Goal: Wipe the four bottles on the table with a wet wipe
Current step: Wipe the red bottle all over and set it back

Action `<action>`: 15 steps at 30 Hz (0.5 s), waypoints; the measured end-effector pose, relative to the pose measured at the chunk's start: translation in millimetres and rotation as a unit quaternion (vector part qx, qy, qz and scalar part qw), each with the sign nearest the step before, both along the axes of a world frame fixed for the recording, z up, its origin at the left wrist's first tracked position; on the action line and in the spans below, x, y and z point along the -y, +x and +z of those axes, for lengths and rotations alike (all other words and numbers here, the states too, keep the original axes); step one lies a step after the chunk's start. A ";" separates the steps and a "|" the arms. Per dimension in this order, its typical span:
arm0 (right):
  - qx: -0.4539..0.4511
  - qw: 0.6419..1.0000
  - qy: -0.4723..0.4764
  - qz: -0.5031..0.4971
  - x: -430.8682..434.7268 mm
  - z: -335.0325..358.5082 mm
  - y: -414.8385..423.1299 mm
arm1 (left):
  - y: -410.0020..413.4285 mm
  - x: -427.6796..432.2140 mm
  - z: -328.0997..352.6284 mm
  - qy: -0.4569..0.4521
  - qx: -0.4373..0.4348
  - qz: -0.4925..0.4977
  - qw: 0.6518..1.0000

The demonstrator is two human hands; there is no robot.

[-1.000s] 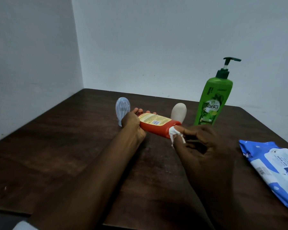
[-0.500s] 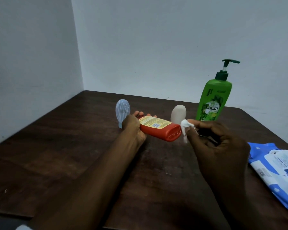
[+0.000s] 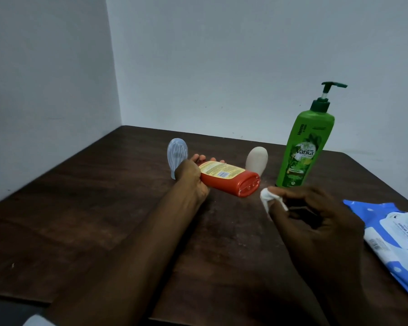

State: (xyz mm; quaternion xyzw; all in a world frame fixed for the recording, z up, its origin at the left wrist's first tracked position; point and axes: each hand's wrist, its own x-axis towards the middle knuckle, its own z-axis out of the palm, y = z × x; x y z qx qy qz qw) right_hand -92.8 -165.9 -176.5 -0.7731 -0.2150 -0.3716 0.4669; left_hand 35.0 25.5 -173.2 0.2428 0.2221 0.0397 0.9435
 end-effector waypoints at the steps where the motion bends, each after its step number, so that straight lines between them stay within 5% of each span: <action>1: 0.023 0.999 -0.010 -0.031 -0.8 3.2 0.6 | 2.3 1.6 -0.7 0.007 0.002 -0.002 1.000; 7: 0.069 0.994 -0.057 -0.059 -11.9 8.9 11.4 | -1.2 2.5 1.0 0.025 -0.012 -0.009 1.000; 15: -0.034 0.997 0.011 -0.071 -18.9 -4.8 8.2 | -3.4 1.8 1.5 0.024 -0.005 0.005 1.000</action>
